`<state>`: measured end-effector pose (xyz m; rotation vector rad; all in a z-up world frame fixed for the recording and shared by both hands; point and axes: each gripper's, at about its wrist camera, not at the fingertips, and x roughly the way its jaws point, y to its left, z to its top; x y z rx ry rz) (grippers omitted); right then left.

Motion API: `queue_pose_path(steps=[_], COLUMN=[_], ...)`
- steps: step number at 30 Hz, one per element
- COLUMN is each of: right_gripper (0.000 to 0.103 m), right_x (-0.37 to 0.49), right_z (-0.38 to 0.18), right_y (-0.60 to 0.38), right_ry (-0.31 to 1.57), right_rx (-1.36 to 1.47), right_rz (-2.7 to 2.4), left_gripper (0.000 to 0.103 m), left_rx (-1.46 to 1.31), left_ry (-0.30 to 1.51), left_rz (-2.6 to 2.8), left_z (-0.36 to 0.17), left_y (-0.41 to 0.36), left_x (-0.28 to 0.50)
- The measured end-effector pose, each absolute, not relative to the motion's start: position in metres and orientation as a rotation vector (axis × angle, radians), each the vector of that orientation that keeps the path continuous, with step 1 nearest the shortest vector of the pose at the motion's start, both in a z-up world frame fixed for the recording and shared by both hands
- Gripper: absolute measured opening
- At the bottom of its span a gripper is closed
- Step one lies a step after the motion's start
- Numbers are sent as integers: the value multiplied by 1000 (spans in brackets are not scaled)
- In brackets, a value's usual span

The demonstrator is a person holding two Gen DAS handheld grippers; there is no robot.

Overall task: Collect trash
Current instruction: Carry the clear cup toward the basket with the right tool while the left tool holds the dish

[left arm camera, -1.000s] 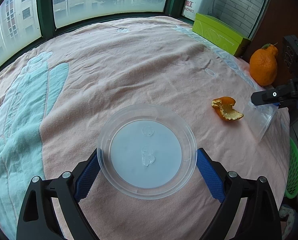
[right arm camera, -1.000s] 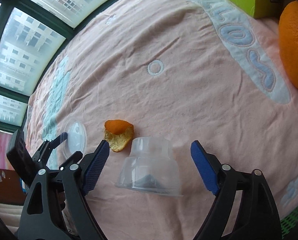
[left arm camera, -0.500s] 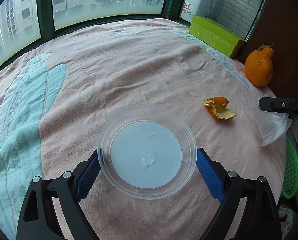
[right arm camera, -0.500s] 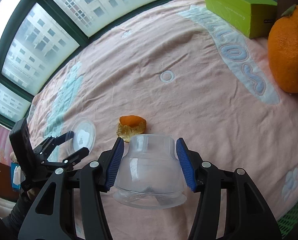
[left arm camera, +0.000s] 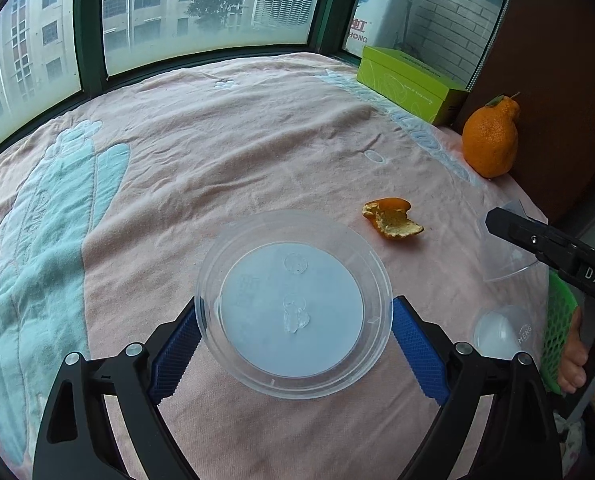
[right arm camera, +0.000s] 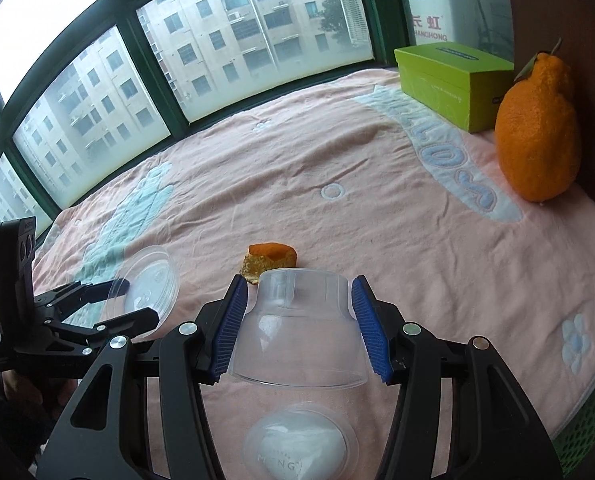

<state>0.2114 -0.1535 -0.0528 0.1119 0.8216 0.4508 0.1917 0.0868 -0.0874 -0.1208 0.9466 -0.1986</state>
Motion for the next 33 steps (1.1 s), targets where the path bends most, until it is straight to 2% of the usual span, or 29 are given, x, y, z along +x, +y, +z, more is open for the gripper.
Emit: queue_pose_path(steps=[13, 26, 33], right_gripper=[55, 55, 56], right_x=[153, 78, 60], right_z=[-32, -77, -105], right_y=[-237, -401, -452], right_ry=[777, 917, 992], right_rx=[211, 220, 199], right_rz=[306, -70, -195], left_gripper=[88, 88, 88], left_rx=[-76, -25, 14], left_ry=[876, 840, 856], left_rz=[-321, -504, -574], left_z=[-48, -22, -23], left_y=[32, -69, -124], left_x=[167, 141, 133])
